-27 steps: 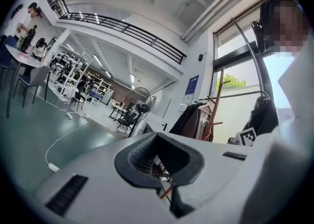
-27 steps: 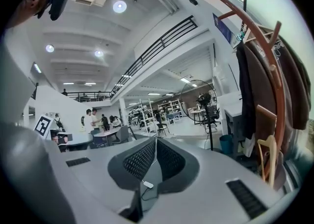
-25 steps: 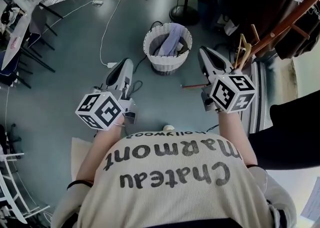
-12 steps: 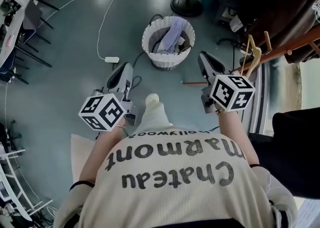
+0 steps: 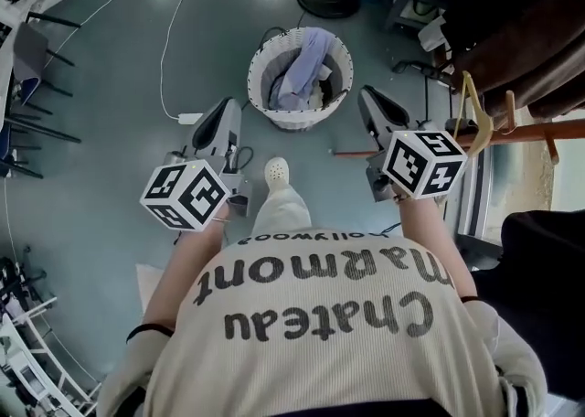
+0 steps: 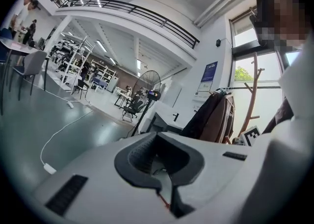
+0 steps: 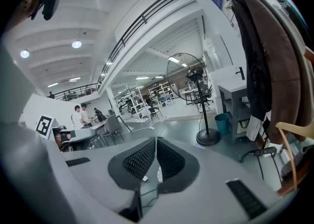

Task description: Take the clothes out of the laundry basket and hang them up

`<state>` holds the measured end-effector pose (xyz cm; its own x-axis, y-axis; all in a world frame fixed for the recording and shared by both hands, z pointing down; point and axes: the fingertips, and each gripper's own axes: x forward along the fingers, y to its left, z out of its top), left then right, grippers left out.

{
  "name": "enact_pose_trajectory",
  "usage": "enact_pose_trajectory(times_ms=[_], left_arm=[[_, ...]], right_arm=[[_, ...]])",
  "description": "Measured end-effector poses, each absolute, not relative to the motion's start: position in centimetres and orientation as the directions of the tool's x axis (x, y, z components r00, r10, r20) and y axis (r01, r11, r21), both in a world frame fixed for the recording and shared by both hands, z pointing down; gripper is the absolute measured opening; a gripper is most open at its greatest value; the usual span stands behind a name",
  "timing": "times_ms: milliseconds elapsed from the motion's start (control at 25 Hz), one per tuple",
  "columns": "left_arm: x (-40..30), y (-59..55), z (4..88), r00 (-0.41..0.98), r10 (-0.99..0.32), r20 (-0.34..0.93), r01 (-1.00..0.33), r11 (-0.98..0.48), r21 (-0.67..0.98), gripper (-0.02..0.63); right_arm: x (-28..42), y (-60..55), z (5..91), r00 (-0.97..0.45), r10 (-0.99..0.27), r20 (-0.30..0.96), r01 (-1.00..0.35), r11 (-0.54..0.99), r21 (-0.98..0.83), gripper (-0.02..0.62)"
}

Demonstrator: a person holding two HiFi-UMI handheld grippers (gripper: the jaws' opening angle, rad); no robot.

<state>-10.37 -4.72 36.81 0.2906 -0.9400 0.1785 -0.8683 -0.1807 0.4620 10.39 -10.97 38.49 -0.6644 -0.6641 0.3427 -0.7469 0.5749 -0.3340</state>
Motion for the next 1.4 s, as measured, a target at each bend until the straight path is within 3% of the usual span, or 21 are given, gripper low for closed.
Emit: enact_pose_trajectory(times_ms=[280,520,800,1040,1200,1400], left_arm=[[-14.9,-15.8,35.7,0.338,-0.924,0.178,-0.863,-0.229,0.450,0.008],[-19.3,-23.3,38.1,0.285,-0.926,0.249,-0.919,-0.190,0.344,0.008],[-20.8,-26.7,49.2,0.295,-0.863,0.411,-0.889,-0.090,0.449,0.008],[-16.7,-25.2,62.2,0.328,-0.757,0.565,-0.874,-0.016,0.486,0.008],[-15.7,-26.0,69.1,0.302,-0.714,0.631,-0.900,0.004,0.436,0.008],[-14.8,-27.5,74.6,0.251,-0.716,0.651,-0.921,0.031,0.389,0.008]], right_arm=[[5.7,-21.1,38.3,-0.637,-0.686,0.351,-0.769,0.535,-0.349,0.035],[1.1,-28.0,39.6,-0.652,-0.679,0.336,-0.756,0.554,-0.349,0.035],[-2.2,-30.9,51.8,-0.627,-0.587,0.513,-0.779,0.470,-0.415,0.035],[-1.8,-28.9,66.8,-0.537,-0.470,0.701,-0.843,0.329,-0.425,0.035],[-3.1,-27.4,75.3,-0.542,-0.284,0.791,-0.773,0.538,-0.337,0.035],[-5.2,-28.6,81.5,-0.562,-0.051,0.825,-0.452,0.854,-0.256,0.035]])
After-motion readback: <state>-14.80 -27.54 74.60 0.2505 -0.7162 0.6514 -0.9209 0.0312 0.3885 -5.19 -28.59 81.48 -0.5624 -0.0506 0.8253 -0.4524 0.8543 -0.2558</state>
